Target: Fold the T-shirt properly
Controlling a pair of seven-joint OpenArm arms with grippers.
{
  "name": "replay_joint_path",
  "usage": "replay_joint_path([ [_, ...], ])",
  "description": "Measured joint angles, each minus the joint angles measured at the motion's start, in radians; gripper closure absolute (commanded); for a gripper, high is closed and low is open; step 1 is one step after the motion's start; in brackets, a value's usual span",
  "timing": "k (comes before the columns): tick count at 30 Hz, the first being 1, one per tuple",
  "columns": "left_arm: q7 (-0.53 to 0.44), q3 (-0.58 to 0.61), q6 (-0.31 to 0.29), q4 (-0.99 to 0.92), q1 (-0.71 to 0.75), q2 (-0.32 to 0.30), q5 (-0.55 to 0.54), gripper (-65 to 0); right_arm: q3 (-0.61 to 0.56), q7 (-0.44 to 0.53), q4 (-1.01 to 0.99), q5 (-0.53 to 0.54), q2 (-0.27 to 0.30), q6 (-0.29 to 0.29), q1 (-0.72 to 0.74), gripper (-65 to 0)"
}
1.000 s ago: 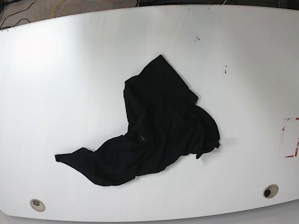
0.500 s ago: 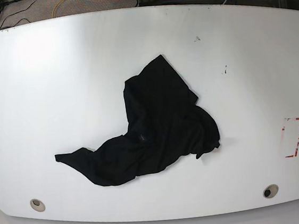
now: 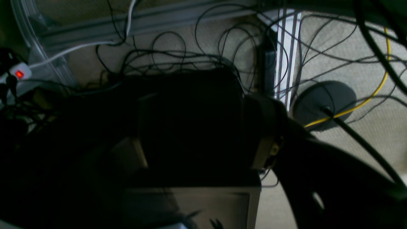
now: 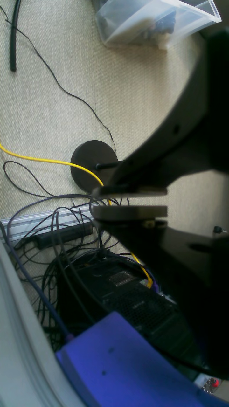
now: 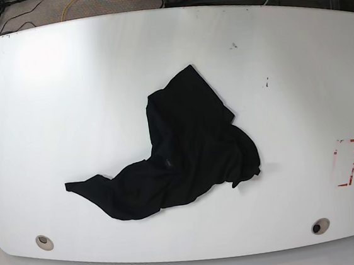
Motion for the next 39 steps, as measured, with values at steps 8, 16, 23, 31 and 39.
replay_joint_path([
  [8,-0.004,0.000,0.000,0.018,0.016,-0.005,0.000,-37.2,0.000,0.002,0.034,0.000,-0.010,-0.002,-0.019,-3.0],
  [16,-0.014,0.000,0.000,0.045,0.033,-0.006,0.000,-37.5,0.000,-0.006,0.090,0.000,-0.017,-0.003,-0.066,-3.0],
  [23,-0.015,-0.003,0.000,0.033,0.025,-0.006,0.000,-37.4,0.000,-0.001,0.127,-0.001,-0.019,-0.003,-0.076,-3.1],
  [31,-0.025,-0.003,-0.003,0.055,0.048,-0.003,0.005,-37.4,-0.003,0.002,0.220,0.011,-0.039,0.002,-0.142,-3.2],
  [39,-0.022,-0.003,-0.002,0.040,0.044,-0.004,0.008,-37.7,0.008,-0.005,0.164,0.006,-0.035,0.000,-0.135,-3.3],
])
